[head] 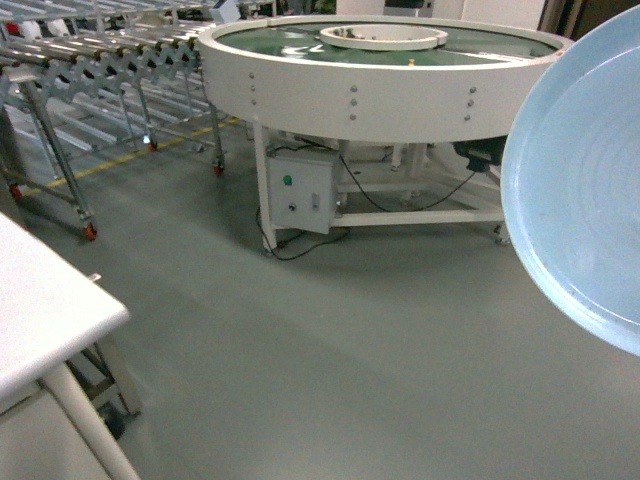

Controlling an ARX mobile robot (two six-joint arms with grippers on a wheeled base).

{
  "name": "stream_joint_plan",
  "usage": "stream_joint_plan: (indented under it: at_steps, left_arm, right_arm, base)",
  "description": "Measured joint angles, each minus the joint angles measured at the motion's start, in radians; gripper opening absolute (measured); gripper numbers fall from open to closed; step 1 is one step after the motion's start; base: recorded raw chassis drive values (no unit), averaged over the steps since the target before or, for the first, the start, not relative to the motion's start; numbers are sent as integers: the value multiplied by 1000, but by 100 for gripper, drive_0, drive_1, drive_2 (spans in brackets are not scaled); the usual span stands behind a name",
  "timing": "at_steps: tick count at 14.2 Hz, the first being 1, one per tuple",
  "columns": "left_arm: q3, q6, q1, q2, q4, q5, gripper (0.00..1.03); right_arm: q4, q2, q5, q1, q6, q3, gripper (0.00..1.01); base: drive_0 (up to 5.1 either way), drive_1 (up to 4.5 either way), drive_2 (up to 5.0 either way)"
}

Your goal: Place blue tray on left shelf second layer neatly

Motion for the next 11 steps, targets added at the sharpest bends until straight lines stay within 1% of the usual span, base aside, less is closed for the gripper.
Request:
stream_joint_plan:
  at_steps: [11]
  left_arm:
    - [0, 0, 0, 0, -3, -1, 98]
  right_arm:
    - [0, 0, 0, 0, 0, 0, 2]
  base:
    - [304, -204, -555]
